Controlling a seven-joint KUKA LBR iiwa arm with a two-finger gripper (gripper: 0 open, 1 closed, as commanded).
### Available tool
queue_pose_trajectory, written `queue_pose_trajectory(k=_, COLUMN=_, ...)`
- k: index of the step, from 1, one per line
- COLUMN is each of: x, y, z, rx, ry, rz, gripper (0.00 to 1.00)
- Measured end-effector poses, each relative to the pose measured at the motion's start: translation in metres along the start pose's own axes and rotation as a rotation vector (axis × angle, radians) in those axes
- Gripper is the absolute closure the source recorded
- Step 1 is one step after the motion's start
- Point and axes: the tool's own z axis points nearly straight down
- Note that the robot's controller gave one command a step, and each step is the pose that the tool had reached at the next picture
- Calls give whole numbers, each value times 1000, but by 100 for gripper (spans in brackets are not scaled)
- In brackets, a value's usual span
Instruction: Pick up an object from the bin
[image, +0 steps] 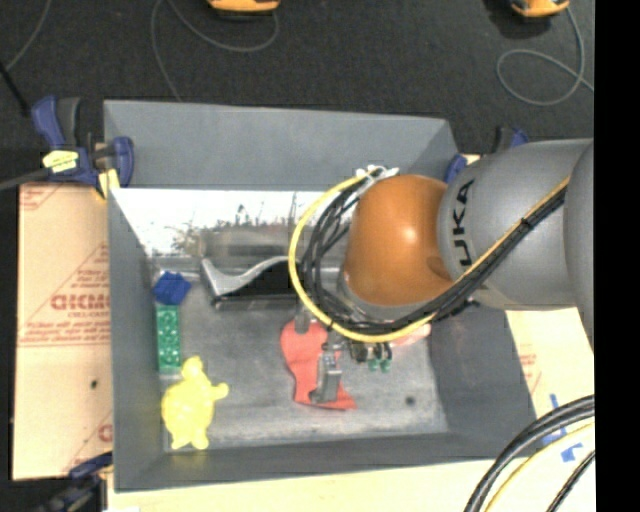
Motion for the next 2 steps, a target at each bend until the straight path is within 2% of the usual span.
queue_pose_trajectory(k=1, x=-2, y=0, z=-4, rx=-1, ry=-8, rz=2, gripper=0)
queue_pose_trajectory(k=2, x=-17, y=-27, z=36, rx=0, ry=-9, rz=-7, gripper=0)
